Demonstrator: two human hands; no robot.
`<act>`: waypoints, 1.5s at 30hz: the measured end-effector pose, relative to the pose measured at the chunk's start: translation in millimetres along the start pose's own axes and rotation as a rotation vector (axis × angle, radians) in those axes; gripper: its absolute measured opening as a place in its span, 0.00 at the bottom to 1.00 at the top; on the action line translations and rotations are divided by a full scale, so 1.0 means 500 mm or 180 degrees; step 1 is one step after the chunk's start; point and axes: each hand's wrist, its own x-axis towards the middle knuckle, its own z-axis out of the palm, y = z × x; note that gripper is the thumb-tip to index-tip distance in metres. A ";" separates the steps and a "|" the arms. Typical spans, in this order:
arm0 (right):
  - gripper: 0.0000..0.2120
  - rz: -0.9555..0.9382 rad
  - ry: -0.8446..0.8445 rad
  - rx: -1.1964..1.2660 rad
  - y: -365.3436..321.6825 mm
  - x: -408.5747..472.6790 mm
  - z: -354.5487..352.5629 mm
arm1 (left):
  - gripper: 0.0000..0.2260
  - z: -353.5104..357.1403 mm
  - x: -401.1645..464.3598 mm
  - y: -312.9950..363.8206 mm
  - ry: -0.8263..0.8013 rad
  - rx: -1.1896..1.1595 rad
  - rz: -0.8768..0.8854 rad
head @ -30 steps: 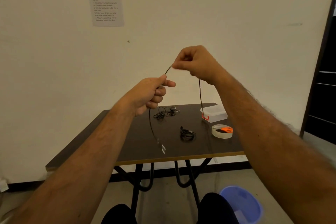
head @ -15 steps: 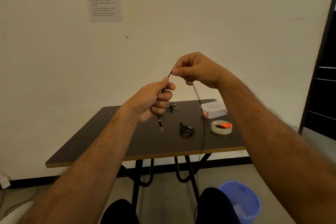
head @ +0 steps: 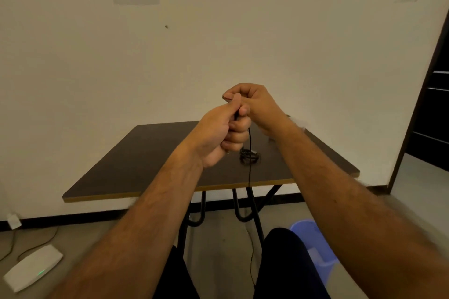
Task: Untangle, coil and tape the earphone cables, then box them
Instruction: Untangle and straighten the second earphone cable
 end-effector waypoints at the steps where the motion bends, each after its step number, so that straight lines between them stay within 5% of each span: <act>1: 0.04 0.0026 -0.0095 0.0008 0.014 -0.014 0.009 | 0.17 0.000 -0.001 -0.004 0.0043 -0.0016 0.0053; 6: 0.13 0.0559 -0.0325 0.0513 0.079 -0.123 0.069 | 0.16 -0.017 -0.016 -0.037 0.0204 -0.0325 0.0356; 12: 0.09 0.1070 -0.0858 0.0423 0.133 -0.298 0.113 | 0.13 -0.036 -0.087 -0.114 0.0694 -0.0458 0.0608; 22: 0.07 0.1162 -0.1602 -0.0349 0.077 -0.365 0.104 | 0.11 -0.054 -0.147 -0.190 0.1595 0.1201 0.0568; 28: 0.05 0.0477 -0.1106 -0.1246 0.041 -0.344 0.099 | 0.11 -0.043 -0.148 -0.223 0.1419 0.1921 0.0243; 33: 0.08 0.0119 -0.0784 -0.1577 0.045 -0.331 0.073 | 0.15 -0.033 -0.155 -0.240 0.1109 0.1331 -0.0385; 39: 0.11 0.0112 -0.0801 -0.0396 0.044 -0.321 0.052 | 0.23 -0.018 -0.174 -0.233 0.0538 0.0500 -0.1121; 45: 0.09 0.0193 -0.0291 0.0115 0.087 -0.298 0.057 | 0.19 -0.004 -0.180 -0.228 0.0132 -0.0516 -0.1168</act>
